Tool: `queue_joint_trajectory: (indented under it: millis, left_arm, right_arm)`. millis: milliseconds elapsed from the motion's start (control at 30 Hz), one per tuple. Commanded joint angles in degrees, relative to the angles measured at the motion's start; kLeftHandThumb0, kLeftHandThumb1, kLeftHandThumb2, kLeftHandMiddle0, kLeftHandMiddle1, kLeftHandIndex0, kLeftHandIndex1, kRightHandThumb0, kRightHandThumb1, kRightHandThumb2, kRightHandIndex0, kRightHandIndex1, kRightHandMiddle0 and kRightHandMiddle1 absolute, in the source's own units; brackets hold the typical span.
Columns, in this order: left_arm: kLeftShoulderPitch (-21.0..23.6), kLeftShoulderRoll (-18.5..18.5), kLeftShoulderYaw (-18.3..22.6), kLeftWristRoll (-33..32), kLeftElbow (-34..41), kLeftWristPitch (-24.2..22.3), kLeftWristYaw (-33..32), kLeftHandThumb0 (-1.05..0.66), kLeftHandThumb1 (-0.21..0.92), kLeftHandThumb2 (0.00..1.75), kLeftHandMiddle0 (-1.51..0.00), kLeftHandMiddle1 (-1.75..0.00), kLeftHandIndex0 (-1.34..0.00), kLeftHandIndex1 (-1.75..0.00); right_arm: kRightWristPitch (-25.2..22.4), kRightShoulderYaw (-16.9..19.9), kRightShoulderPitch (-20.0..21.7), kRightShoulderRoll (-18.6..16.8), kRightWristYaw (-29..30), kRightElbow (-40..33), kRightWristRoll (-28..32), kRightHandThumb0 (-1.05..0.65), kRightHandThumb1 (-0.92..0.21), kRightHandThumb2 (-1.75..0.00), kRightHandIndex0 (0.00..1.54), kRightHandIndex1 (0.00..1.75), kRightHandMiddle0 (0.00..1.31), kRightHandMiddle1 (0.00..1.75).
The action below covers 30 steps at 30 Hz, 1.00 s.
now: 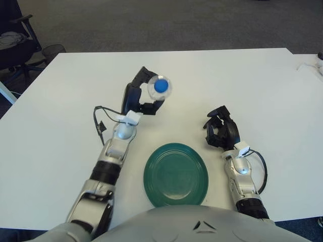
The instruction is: Put the bottle into the plate.
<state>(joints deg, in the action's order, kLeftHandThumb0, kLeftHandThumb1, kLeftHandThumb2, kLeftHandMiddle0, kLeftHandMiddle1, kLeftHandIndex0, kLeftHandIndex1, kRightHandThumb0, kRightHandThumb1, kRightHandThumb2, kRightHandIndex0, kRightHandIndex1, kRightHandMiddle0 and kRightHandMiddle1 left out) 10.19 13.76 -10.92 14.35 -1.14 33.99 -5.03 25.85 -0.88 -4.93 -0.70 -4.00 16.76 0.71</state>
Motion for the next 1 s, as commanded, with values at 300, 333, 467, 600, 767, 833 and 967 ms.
queue_joint_trajectory:
  millis: [300,333,467,600,767,833,967]
  left_arm:
    - [-2.3,5.0,-4.6,-17.5,10.4,2.4,20.2,-0.05,0.26,1.39,-1.27,-1.75,-1.08,-1.75]
    - [-2.1,4.9,-4.5,-18.0,10.4,2.6,21.1,-0.04,0.26,1.39,-1.26,-1.75,-1.07,-1.75]
    - [-1.7,5.9,-4.5,-18.2,11.4,2.6,24.8,-0.03,0.26,1.39,-1.24,-1.75,-1.05,-1.75]
    - [-1.8,7.4,-4.9,-15.7,12.7,3.7,28.0,-0.04,0.27,1.38,-1.23,-1.75,-1.03,-1.75]
    - [-1.6,8.8,-5.1,-10.0,13.3,6.5,29.8,-0.07,0.29,1.33,-1.2,-1.75,-1.0,-1.75]
    - [-1.6,8.7,-5.1,-7.8,13.4,7.7,29.8,-0.07,0.29,1.33,-1.19,-1.75,-0.99,-1.75]
    - [-0.4,8.8,-6.2,-6.3,11.7,11.3,30.8,-0.07,0.29,1.31,-1.19,-1.75,-0.98,-1.75]
  right_arm:
    - [-3.2,-0.4,-2.9,-0.8,-0.2,4.0,0.4,0.0,-0.54,-1.06,0.5,1.69,0.2,1.75]
    - [-3.0,-0.4,-2.8,-0.8,-0.1,4.2,0.3,0.0,-0.54,-1.06,0.51,1.68,0.2,1.75]
    - [-1.9,-0.3,-2.5,-1.1,0.2,4.9,0.2,0.0,-0.53,-1.05,0.52,1.66,0.2,1.75]
    - [-1.3,-0.3,-2.4,-1.2,0.3,5.3,0.3,0.0,-0.53,-1.05,0.53,1.65,0.2,1.75]
    - [-1.2,-0.3,-2.3,-1.3,0.2,5.4,0.4,0.0,-0.53,-1.06,0.53,1.65,0.21,1.75]
    - [-1.4,-0.3,-2.3,-1.2,0.2,5.3,0.2,0.0,-0.53,-1.06,0.53,1.66,0.21,1.75]
    - [-1.7,-0.5,-2.1,-1.0,0.5,5.3,-0.3,0.0,-0.53,-1.06,0.51,1.68,0.2,1.75]
